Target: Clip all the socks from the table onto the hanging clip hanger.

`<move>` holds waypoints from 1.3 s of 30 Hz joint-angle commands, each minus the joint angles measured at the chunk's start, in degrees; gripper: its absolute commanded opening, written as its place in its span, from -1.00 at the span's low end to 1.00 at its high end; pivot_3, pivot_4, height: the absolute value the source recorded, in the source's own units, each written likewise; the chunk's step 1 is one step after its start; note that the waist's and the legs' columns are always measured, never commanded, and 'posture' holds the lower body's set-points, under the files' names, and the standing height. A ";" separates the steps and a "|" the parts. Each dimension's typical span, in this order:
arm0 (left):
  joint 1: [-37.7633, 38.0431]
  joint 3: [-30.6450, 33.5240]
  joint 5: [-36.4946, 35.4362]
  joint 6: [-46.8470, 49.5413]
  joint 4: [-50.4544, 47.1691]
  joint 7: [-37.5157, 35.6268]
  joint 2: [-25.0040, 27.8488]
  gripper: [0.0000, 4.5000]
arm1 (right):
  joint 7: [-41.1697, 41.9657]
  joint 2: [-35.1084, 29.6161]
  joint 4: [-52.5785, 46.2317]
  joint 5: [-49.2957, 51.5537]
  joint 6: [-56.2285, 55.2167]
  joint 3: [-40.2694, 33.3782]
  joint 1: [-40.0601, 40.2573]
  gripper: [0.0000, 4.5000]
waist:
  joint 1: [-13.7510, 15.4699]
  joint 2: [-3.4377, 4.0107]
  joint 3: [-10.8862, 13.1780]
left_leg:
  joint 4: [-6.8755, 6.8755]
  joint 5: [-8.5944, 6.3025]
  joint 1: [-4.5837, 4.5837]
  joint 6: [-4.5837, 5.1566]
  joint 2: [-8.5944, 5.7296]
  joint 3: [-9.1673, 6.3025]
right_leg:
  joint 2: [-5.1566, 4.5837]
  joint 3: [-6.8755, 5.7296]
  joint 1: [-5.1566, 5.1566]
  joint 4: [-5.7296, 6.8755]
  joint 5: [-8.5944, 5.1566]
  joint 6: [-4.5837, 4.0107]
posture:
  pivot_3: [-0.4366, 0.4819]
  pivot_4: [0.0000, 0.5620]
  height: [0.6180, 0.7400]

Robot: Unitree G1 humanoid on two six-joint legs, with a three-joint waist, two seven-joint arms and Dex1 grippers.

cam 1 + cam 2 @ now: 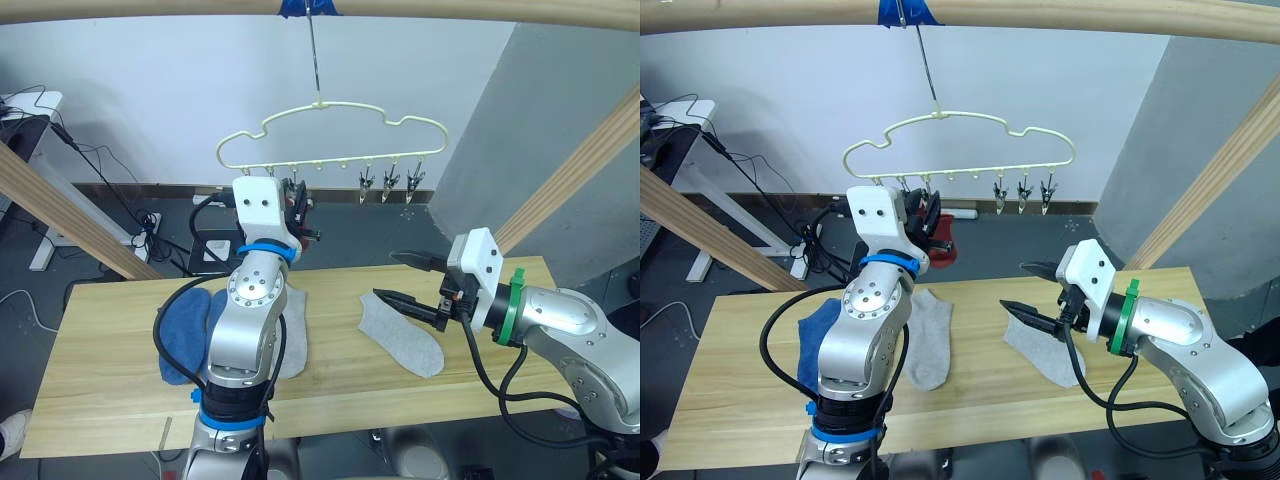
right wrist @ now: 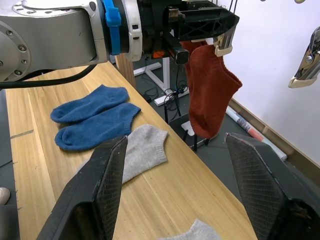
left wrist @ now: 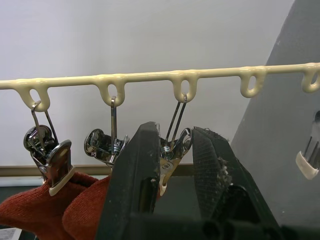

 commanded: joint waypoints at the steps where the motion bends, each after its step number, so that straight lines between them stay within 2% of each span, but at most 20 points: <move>1: 0.06 -0.37 1.46 0.04 -2.24 0.91 0.15 -0.63 | 0.09 -0.50 -1.86 0.87 -0.69 -1.43 -0.32 0.45 | 0.00 0.00 0.00 | 0.00 0.00 0.00 0.00 0.00 0.00 | 0.00 0.00 0.00 0.00 0.00 0.00 | -0.59 0.03 1.00; 7: 0.30 -0.17 0.06 -1.09 -2.22 -0.22 -0.45 -0.63 | -0.01 -0.54 -1.69 0.97 -0.43 -1.45 -0.65 0.45 | 0.00 0.00 0.00 | 0.00 0.00 0.00 0.00 0.00 0.00 | 0.00 0.00 0.00 0.00 0.00 0.00 | -0.59 0.03 1.00; 9: 0.39 -0.01 -0.11 -0.97 -2.52 -0.36 -0.61 -0.31 | -0.08 -0.56 -1.77 1.02 -0.36 -1.52 -0.70 0.45 | 0.00 0.00 0.00 | 0.00 0.00 0.00 0.00 0.00 0.00 | 0.00 0.00 0.00 0.00 0.00 0.00 | -0.59 0.03 1.00; 13: 0.17 -0.55 0.91 -0.67 -2.11 -0.45 0.10 0.15 | -0.13 -0.60 -1.77 1.09 -0.25 -1.57 -0.75 0.45 | -0.01 0.00 0.00 | -0.01 0.00 0.00 0.00 0.00 0.00 | 0.00 0.00 -0.01 -0.01 0.00 0.00 | -0.59 0.03 1.00; 39: -2.70 -1.47 1.95 2.40 -1.53 -1.64 1.39 0.15 | -0.21 -1.09 -1.52 2.19 -0.20 -2.33 -0.19 0.45 | -0.01 -0.01 0.01 | -0.04 0.00 -0.01 0.00 0.00 0.01 | 0.01 0.01 -0.01 -0.04 -0.01 0.01 | -0.59 0.02 1.00</move>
